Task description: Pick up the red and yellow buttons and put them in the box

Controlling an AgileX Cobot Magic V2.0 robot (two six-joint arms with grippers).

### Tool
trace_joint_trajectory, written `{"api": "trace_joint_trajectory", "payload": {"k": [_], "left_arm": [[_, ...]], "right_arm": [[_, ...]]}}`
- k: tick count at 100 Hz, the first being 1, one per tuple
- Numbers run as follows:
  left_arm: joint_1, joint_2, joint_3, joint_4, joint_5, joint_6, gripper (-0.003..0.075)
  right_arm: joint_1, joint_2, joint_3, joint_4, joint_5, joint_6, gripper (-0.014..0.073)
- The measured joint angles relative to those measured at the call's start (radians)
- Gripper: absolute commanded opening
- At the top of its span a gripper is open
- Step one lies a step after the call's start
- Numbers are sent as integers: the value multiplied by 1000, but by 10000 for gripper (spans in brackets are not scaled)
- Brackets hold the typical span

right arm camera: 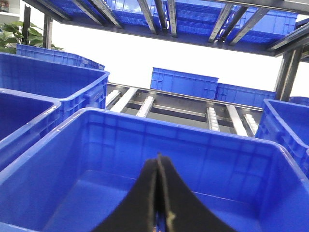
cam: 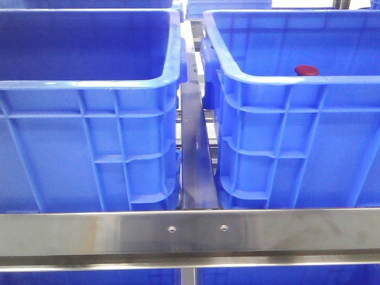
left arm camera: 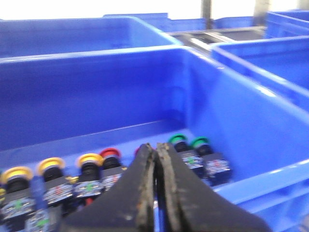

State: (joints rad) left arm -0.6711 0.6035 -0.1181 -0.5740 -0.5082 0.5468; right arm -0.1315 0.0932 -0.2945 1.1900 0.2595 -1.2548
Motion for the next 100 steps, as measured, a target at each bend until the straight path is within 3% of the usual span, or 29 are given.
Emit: {"api": "trace_joint_trajectory", "payload": {"k": [44, 61, 85, 100], "left_arm": [[31, -16, 13, 11, -9, 0, -20], [190, -88, 13, 106, 128, -53, -20], [471, -232, 19, 529, 349, -463, -20], [593, -336, 43, 628, 427, -571, -20]], "right_arm": [[0, 0, 0, 0, 0, 0, -68], [0, 0, 0, 0, 0, 0, -68], [0, 0, 0, 0, 0, 0, -68], [0, 0, 0, 0, 0, 0, -68]]}}
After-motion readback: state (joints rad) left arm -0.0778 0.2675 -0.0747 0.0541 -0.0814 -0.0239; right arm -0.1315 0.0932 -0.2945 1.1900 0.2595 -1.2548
